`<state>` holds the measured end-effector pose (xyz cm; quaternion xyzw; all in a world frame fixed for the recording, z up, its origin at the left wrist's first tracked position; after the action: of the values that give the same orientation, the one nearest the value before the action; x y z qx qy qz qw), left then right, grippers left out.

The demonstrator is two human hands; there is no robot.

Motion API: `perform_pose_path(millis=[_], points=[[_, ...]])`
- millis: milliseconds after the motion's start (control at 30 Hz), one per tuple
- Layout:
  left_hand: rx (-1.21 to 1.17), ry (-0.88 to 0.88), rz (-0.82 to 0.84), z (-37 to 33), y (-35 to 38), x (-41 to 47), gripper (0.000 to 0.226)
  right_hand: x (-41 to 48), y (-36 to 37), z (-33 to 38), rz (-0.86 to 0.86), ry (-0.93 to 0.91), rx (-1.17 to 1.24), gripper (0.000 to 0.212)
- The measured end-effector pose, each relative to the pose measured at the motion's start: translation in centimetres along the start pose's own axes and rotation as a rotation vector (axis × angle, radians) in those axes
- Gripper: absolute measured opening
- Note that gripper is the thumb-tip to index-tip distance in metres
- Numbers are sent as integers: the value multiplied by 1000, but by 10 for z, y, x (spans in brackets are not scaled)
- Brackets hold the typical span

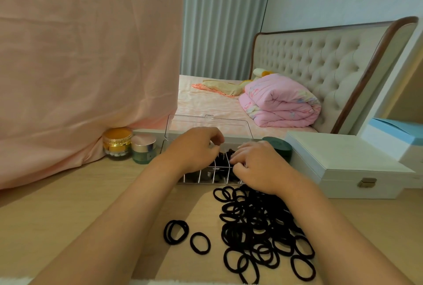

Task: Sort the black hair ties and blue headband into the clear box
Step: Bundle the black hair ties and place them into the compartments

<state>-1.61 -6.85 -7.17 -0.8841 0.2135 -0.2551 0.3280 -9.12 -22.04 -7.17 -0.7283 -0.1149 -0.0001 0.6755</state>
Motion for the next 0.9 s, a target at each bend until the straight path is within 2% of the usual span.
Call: perform_pose_path(millis=[100, 200, 333, 467, 567, 700, 800, 900], points=[[21, 5, 28, -3, 0, -1, 26, 3, 9, 1, 68, -9, -64, 59], [71, 47, 74, -4, 7, -2, 29, 3, 9, -1, 89, -20, 17, 52], [140, 124, 106, -5, 15, -1, 38, -1, -11, -16, -45, 139, 338, 34], [275, 160, 135, -9, 23, -1, 40, -6, -22, -33, -172, 259, 401, 35], [287, 131, 167, -6, 28, -2, 41, -7, -19, -32, -190, 233, 377, 33], [205, 109, 168, -7, 20, -1, 33, -5, -10, -14, -160, 21, 180, 40], [87, 47, 103, -11, 6, -2, 26, -2, 5, -8, -68, -36, -27, 55], [59, 41, 16, -15, -3, -4, 24, -1, 16, -5, -19, -40, -90, 60]])
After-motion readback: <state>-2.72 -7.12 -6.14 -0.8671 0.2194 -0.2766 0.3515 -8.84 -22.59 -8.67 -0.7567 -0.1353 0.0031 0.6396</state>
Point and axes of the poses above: each hand's wrist, its own x-axis towards the middle knuckle, its own y-axis out of the palm, z = x × y, the point moved 3 cm from there along x, towards the middle knuckle, and after that the axes turned 12 degrees about -x, right-handed, at the moved point
